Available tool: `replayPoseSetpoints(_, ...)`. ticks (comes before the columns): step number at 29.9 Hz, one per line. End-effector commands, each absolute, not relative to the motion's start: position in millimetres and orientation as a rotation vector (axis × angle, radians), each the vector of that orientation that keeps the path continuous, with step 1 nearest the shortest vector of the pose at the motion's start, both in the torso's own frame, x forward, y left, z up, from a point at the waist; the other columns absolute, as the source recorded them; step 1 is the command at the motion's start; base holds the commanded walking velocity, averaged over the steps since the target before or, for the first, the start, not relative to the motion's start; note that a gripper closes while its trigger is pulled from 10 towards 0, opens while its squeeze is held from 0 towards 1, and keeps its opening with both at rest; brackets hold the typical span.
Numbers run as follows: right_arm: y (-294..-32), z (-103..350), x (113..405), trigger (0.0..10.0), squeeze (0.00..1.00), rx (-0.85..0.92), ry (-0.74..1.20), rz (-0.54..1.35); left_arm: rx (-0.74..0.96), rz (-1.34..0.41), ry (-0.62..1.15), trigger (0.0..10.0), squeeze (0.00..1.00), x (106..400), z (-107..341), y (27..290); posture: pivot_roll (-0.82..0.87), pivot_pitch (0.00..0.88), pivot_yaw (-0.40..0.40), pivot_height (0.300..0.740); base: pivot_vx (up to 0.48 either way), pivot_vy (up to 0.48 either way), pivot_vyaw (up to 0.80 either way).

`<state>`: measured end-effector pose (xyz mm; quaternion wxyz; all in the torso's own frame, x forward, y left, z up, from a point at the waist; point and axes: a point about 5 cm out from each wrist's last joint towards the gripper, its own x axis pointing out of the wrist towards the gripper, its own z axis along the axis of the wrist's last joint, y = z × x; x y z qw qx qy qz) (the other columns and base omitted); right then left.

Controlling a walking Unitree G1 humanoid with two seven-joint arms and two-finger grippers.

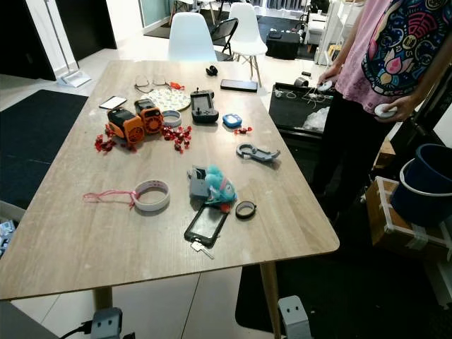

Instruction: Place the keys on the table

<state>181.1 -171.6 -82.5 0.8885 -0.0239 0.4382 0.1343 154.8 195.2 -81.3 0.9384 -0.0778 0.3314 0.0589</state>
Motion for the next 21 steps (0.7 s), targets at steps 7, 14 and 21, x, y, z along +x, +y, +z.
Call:
replayPoseSetpoints(7,-168.6,-83.7,178.0,10.0,0.0,-0.09,0.915,0.329,-0.15,0.13,0.707,10.0,0.0,147.3,-84.5,198.8,0.09,0.037,-0.081,0.74,0.0,0.0,0.57)
replayPoseSetpoints(14,-168.0,-83.8,177.8,10.0,0.0,-0.091,0.915,0.334,-0.15,0.129,0.708,10.0,0.0,147.1,-84.6,198.9,0.09,0.039,-0.081,0.74,0.0,0.0,0.8)
replayPoseSetpoints(21,-167.1,-84.1,177.3,10.0,0.0,-0.093,0.916,0.34,-0.151,0.131,0.711,10.0,0.0,146.3,-85.0,199.2,0.09,0.039,-0.081,0.74,0.0,0.0,0.8)
